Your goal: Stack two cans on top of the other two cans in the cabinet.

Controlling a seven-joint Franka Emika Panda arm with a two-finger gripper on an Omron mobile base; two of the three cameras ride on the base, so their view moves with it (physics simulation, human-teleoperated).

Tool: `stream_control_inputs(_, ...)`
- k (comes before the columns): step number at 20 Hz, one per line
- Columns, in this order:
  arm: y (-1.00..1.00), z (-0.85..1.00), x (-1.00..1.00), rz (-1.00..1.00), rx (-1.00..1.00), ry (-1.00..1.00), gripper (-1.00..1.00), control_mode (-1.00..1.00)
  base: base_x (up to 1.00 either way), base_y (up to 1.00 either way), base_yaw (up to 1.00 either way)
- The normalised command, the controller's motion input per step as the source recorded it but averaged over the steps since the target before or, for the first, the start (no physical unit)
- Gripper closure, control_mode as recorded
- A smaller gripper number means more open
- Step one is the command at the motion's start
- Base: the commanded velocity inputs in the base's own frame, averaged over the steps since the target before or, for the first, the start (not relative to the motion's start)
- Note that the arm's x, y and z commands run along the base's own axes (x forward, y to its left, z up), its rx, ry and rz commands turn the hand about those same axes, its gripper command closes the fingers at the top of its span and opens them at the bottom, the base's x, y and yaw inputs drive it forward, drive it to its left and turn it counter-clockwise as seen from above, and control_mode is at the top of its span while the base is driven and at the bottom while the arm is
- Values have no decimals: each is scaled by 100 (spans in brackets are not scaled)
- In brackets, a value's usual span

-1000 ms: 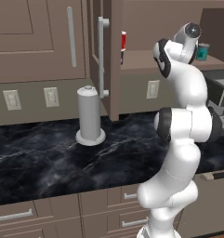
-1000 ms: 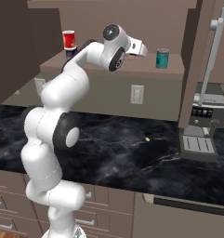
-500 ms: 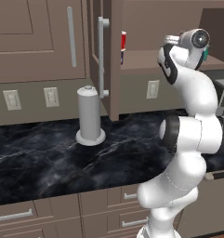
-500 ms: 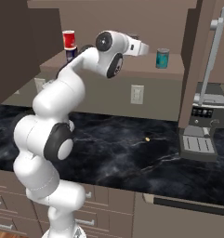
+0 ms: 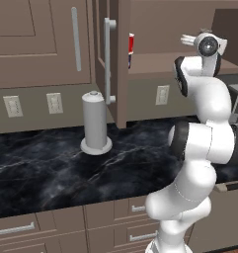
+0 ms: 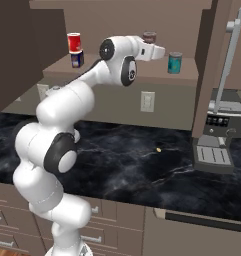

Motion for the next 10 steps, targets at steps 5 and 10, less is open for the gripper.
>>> stream_control_inputs(5, -18, 46, -12, -9, 0, 4, 100, -100, 0, 0, 0)
stream_control_inputs(10, -34, 7, -11, -6, -5, 1, 100, -100, 0, 0, 0)
